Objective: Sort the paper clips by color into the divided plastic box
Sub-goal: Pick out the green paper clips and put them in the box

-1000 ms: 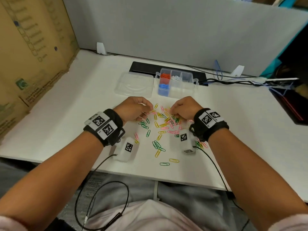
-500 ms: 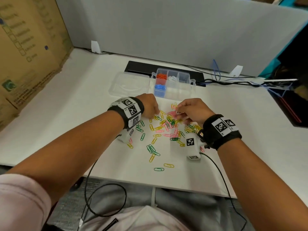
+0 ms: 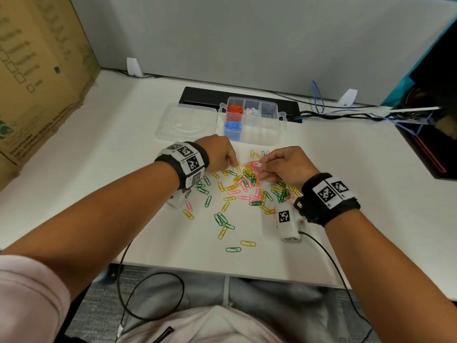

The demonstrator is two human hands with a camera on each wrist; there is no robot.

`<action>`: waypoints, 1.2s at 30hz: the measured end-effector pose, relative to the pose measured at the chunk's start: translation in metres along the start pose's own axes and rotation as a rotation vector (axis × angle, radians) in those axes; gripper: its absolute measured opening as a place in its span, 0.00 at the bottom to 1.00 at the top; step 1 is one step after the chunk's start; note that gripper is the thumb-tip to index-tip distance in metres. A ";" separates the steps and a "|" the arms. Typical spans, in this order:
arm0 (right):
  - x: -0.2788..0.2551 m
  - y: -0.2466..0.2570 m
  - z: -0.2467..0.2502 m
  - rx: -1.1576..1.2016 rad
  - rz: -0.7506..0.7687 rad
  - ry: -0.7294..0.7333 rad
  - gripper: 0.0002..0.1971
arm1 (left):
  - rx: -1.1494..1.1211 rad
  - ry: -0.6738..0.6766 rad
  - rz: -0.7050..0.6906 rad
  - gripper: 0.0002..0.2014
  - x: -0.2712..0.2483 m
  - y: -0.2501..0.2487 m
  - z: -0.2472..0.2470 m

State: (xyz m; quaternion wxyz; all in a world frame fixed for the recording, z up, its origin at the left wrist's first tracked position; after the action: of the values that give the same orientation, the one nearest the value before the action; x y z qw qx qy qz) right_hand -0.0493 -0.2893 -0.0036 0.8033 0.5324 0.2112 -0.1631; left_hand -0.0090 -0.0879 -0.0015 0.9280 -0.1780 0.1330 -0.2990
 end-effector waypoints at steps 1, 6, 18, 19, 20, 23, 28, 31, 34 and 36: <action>-0.001 0.000 0.000 -0.003 0.010 -0.010 0.05 | 0.034 0.005 -0.002 0.12 0.001 -0.001 0.000; 0.000 -0.002 0.001 0.019 0.029 -0.053 0.08 | 0.125 0.021 -0.023 0.06 0.004 0.002 0.001; 0.000 0.001 -0.009 -0.038 0.082 -0.097 0.10 | 0.200 0.053 -0.133 0.09 -0.001 0.007 -0.010; -0.001 0.001 -0.010 -0.037 0.086 -0.098 0.10 | 0.168 0.044 -0.137 0.10 -0.001 0.008 -0.009; -0.002 0.001 -0.009 -0.035 0.087 -0.097 0.10 | 0.144 0.040 -0.144 0.11 -0.002 0.008 -0.007; -0.002 -0.001 -0.007 -0.012 0.084 -0.085 0.10 | 0.116 0.037 -0.153 0.09 -0.003 0.009 -0.003; -0.002 -0.006 -0.004 -0.013 0.084 -0.085 0.09 | 0.154 0.066 -0.131 0.06 -0.002 0.008 -0.002; -0.004 -0.006 -0.006 -0.039 0.084 -0.088 0.10 | 0.200 0.100 -0.125 0.04 0.000 0.004 -0.004; -0.005 -0.006 -0.010 -0.053 0.095 -0.077 0.09 | 0.240 0.154 -0.122 0.04 -0.001 0.004 -0.009; -0.006 -0.005 -0.012 -0.049 0.104 -0.066 0.08 | 0.231 0.190 -0.113 0.04 -0.002 0.007 -0.011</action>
State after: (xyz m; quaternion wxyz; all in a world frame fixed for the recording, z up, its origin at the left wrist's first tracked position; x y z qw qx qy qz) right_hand -0.0589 -0.2801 -0.0083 0.8299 0.5174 0.1605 -0.1334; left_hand -0.0114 -0.0841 -0.0142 0.9073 -0.0481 0.1748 -0.3794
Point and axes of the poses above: each hand's wrist, its own x-axis towards the middle knuckle, its own z-axis out of the back of the hand, y = z × x, the point moved 1 cm from there along x, towards the middle knuckle, and after that the axes turned 13 degrees about -z, right-handed, at the moved point
